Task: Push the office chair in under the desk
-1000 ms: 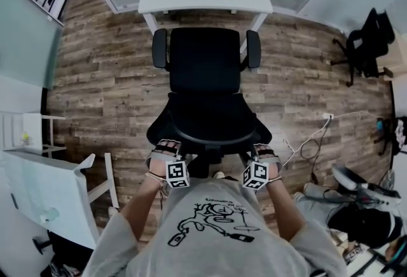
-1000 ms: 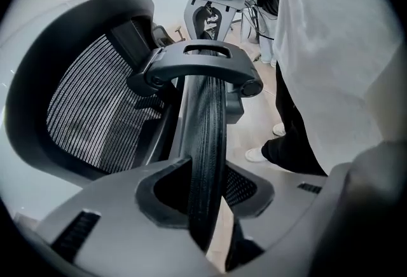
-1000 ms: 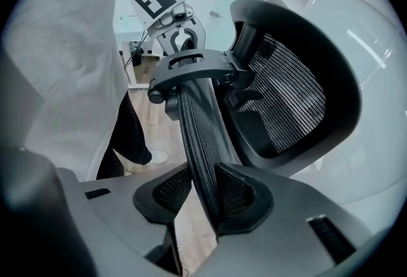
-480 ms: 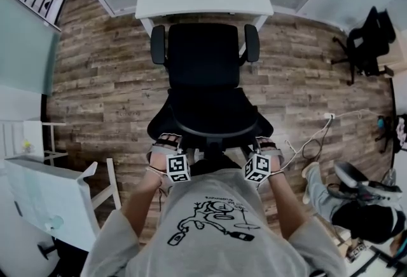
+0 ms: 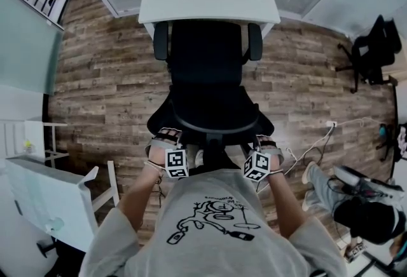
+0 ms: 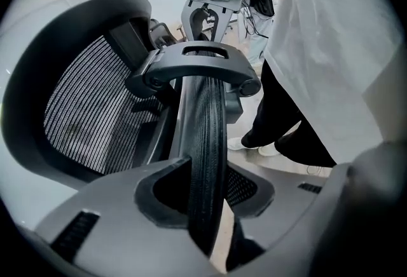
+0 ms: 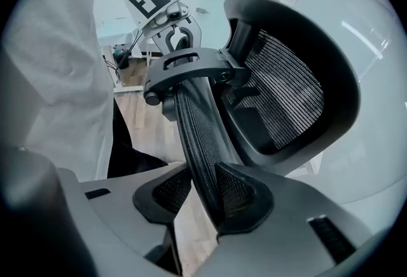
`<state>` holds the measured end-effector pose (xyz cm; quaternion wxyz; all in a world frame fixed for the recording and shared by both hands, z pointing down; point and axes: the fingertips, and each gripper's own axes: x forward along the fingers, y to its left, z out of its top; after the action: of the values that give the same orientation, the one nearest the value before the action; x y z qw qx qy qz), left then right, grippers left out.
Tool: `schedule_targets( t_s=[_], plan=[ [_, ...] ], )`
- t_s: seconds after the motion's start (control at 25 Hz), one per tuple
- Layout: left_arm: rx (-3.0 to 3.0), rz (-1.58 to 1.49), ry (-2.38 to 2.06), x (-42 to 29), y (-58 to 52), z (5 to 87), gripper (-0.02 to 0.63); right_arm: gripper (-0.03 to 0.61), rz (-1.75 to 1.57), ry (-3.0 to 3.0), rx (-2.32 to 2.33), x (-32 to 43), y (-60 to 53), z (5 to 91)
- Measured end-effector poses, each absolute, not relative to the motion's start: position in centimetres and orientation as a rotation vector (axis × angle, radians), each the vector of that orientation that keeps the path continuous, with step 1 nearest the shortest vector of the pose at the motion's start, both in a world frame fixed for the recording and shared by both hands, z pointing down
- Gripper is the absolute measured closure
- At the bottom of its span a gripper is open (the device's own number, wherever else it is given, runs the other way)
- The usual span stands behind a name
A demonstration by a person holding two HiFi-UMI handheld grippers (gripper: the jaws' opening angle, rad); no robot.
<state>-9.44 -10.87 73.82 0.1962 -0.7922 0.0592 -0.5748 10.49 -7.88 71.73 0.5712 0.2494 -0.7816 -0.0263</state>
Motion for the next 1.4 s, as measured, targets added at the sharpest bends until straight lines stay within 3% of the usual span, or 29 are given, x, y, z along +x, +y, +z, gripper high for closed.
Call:
schedule_targets(
  t_s=[1.4],
  plan=[
    [-2.228, -1.686, 0.263, -6.4, -25.9, 73.0, 0.482, 0.431, -0.074, -1.850, 0.590, 13.8, -23.7, 71.0]
  ],
)
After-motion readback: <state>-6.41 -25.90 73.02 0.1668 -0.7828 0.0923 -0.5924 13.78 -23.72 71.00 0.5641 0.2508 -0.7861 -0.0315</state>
